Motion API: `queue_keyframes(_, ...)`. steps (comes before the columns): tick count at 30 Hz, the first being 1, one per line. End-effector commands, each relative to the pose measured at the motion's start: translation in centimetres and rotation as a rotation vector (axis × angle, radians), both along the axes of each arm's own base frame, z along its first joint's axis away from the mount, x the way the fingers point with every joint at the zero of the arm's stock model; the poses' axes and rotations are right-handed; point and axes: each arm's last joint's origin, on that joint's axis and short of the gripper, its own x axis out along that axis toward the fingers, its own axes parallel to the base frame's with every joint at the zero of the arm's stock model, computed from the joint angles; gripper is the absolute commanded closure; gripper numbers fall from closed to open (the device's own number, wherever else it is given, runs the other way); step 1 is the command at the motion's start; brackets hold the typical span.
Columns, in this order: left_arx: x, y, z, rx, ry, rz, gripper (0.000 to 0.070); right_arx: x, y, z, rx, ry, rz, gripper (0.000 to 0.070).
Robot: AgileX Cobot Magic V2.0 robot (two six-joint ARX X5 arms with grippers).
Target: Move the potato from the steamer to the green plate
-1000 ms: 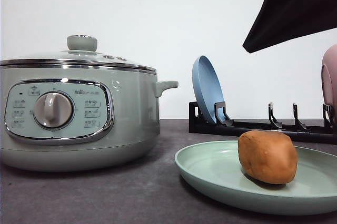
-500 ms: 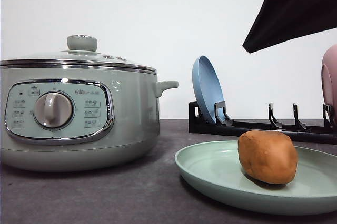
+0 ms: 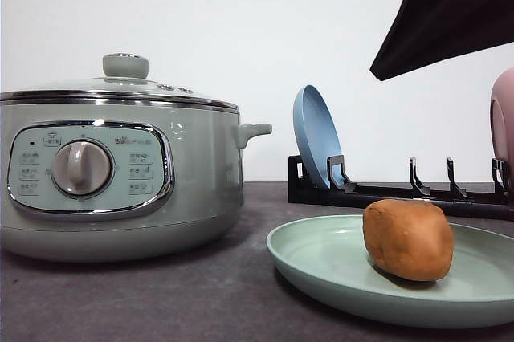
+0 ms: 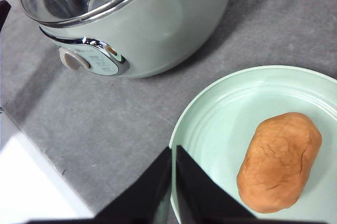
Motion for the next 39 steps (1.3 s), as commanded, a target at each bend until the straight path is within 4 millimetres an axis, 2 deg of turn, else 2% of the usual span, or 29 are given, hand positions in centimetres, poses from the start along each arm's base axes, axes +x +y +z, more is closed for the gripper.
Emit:
queue_keyframes(1,0.02,0.00,-0.71,-0.008,0.039,0.002,0.0700,0.09,0.22,0.58,0.009,-0.030,0.015,0.0700)
queue_keyframes(33,0.02,0.00,-0.71,-0.007,0.039,0.002,0.0700,0.06,0.20,0.61,0.010,-0.031,0.015,0.0700)
queue_keyframes(36,0.02,0.00,-0.71,-0.007,0.039,0.002,0.0700,-0.08,0.05,0.83,0.009,-0.054,0.018,0.0700)
queue_keyframes(39,0.02,0.00,-0.71,-0.007,0.039,0.002,0.0700,0.06,-0.24,1.28,-0.032,-0.162,-0.002,0.0700)
